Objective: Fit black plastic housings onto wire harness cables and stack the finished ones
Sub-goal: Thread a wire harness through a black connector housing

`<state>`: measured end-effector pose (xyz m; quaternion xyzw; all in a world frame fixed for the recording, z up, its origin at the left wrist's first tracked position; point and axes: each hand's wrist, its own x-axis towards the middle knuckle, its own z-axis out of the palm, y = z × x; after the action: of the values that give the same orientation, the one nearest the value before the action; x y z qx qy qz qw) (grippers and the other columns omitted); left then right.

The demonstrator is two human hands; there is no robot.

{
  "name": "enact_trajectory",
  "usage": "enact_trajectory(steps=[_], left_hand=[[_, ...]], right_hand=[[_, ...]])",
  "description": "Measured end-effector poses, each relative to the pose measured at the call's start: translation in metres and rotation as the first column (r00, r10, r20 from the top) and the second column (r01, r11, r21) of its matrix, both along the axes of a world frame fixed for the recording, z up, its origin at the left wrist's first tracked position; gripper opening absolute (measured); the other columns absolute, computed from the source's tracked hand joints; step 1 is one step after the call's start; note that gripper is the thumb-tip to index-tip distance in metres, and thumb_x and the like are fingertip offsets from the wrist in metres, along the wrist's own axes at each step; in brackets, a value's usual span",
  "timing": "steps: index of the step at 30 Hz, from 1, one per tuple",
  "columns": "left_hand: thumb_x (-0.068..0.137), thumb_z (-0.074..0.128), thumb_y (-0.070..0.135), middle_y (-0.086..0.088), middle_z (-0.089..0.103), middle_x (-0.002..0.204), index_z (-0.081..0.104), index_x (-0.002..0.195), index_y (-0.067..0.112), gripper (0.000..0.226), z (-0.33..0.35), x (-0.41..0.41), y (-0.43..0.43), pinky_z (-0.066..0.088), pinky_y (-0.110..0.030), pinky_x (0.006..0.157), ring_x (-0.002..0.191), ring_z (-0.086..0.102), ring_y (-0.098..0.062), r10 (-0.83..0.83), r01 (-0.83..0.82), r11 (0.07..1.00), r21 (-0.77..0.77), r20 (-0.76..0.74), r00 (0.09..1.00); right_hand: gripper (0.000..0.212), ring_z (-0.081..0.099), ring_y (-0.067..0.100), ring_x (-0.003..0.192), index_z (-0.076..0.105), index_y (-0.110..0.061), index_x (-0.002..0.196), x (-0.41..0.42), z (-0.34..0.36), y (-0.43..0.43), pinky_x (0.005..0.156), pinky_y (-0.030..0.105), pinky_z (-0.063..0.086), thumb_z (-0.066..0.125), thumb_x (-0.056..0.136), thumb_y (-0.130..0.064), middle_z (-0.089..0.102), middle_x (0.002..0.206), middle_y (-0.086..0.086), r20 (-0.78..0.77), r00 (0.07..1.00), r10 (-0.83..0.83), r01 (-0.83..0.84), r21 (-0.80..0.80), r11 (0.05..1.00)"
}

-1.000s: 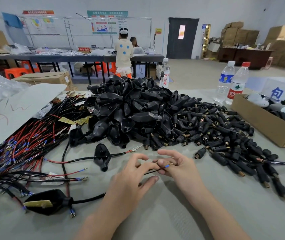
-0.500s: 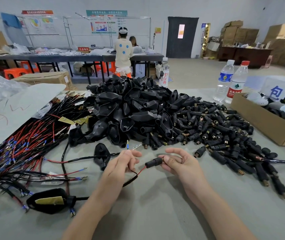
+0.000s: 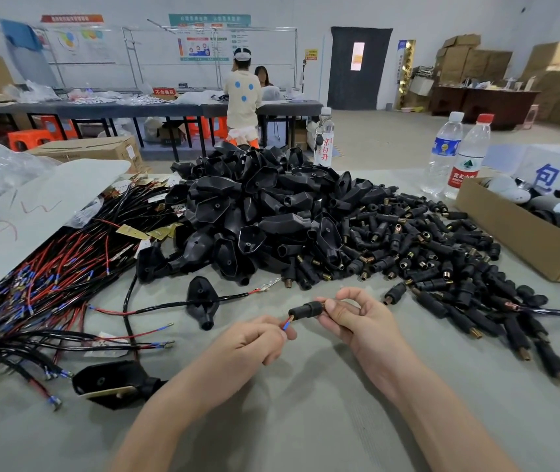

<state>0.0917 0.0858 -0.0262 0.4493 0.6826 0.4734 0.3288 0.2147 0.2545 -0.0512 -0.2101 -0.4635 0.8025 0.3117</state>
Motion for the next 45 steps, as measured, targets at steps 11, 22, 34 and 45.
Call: enact_trajectory(steps=[11,22,34,45], left_hand=[[0.086,0.040,0.032,-0.004,0.066,0.104,0.042,0.045,0.025,0.042,0.005,0.003,-0.002,0.034,-0.013,0.067,0.080,0.050,-0.014,-0.015,0.013,0.999,-0.030,-0.046,0.999],[0.084,0.041,0.027,0.006,0.065,0.098,0.036,0.051,0.019,0.034,0.005,0.004,-0.003,0.029,-0.022,0.064,0.069,0.038,-0.012,-0.069,0.064,0.996,-0.058,-0.086,0.994],[0.082,0.043,0.041,-0.011,0.060,0.093,0.063,0.056,0.031,0.034,0.000,0.007,0.000,0.033,-0.034,0.070,0.064,0.040,-0.012,-0.043,0.041,0.999,-0.027,-0.073,0.996],[0.097,0.063,0.018,-0.008,0.076,0.084,0.054,0.094,0.009,0.013,-0.006,0.006,0.006,0.056,-0.024,0.074,0.077,0.071,-0.021,0.240,-0.250,0.948,0.197,0.076,0.968]], right_hand=[[0.018,0.075,0.016,0.090,0.053,-0.009,0.099,0.002,0.002,0.001,0.072,0.019,0.058,0.061,0.090,0.005,0.077,0.098,0.014,-0.020,0.999,0.042,-0.042,-0.008,0.999],[0.014,0.075,0.016,0.091,0.055,-0.010,0.098,0.005,0.006,-0.001,0.073,0.019,0.057,0.062,0.092,0.002,0.077,0.099,0.015,0.031,0.998,0.054,-0.058,0.122,0.991],[0.014,0.073,0.012,0.086,0.060,-0.009,0.096,0.005,0.013,-0.010,0.072,0.018,0.055,0.060,0.093,0.005,0.078,0.092,0.008,0.097,0.994,0.050,-0.082,0.355,0.931],[0.016,0.074,0.014,0.083,0.059,-0.006,0.098,0.003,0.008,-0.005,0.070,0.018,0.058,0.061,0.091,0.008,0.075,0.096,0.017,0.068,0.994,-0.083,0.076,0.103,0.992]])
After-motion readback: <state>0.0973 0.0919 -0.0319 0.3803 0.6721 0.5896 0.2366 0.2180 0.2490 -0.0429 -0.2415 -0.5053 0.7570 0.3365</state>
